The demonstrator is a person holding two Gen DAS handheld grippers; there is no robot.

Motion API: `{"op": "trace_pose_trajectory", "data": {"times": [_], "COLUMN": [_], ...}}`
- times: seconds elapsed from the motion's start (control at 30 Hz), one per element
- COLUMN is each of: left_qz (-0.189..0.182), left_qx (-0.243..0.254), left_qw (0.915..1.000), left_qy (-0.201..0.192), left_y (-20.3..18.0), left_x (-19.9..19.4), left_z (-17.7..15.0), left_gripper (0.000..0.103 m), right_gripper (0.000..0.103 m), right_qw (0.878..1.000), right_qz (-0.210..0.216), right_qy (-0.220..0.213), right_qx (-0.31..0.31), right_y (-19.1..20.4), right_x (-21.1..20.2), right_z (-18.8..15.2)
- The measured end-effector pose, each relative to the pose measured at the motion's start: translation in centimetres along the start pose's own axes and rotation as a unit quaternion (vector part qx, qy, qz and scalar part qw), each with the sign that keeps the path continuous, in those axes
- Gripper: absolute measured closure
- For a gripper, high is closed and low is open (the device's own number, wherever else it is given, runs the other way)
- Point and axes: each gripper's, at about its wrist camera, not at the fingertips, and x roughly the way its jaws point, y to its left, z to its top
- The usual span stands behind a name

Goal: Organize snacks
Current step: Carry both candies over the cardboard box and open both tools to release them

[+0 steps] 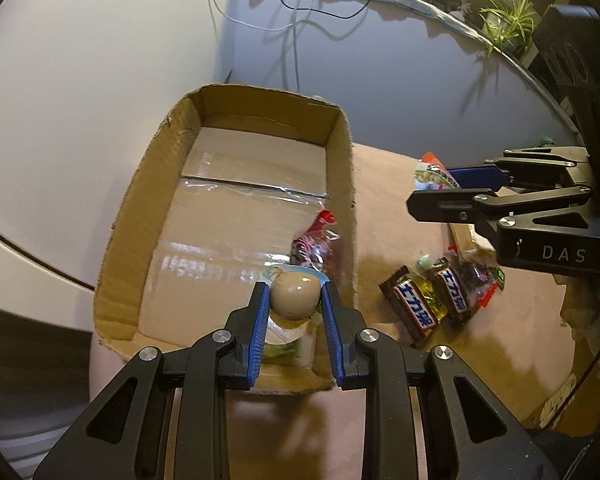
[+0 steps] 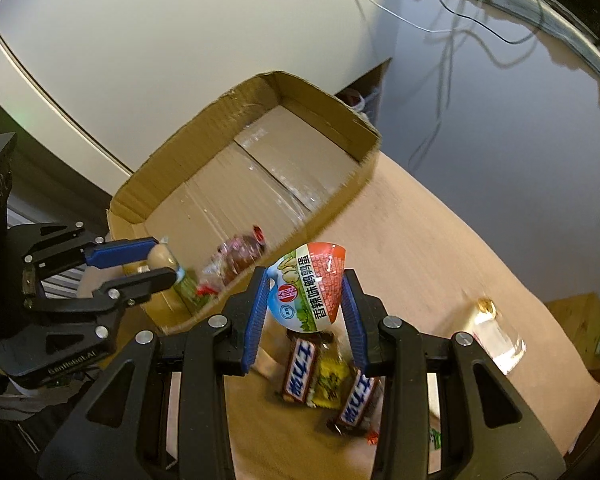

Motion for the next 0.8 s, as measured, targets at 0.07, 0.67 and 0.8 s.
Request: {"op": "trace_pose_trajectory", "data": {"times": [0.07,0.67,0.8], "left_qz": [0.002,0.013,0.017], "left_qx": [-0.003,-0.027,-0.030], "left_qw": [1.0000,0.9995,0.9994], "left_qy": [0.001,0.007,0.007], "left_y": [0.4,2.6,2.7], "left_x": [0.2,1.4,1.4], "left_z": [0.2,1.1,1.1], "left_gripper": [0.078,0.077,0.062], "right_gripper": [0.065,0.062,0.057], "right_qw": [1.000,0.999,0.999], "right_qz": [0.002,0.025,0.022], "right_qy": [0.001,0.012,0.012], "right_qx": [-0.005,-0.035,-0.034], "right_y": [0.4,2.9,2.9], "right_x": [0.5,3.7,3.8], "right_z": [0.8,4.5,4.6]}}
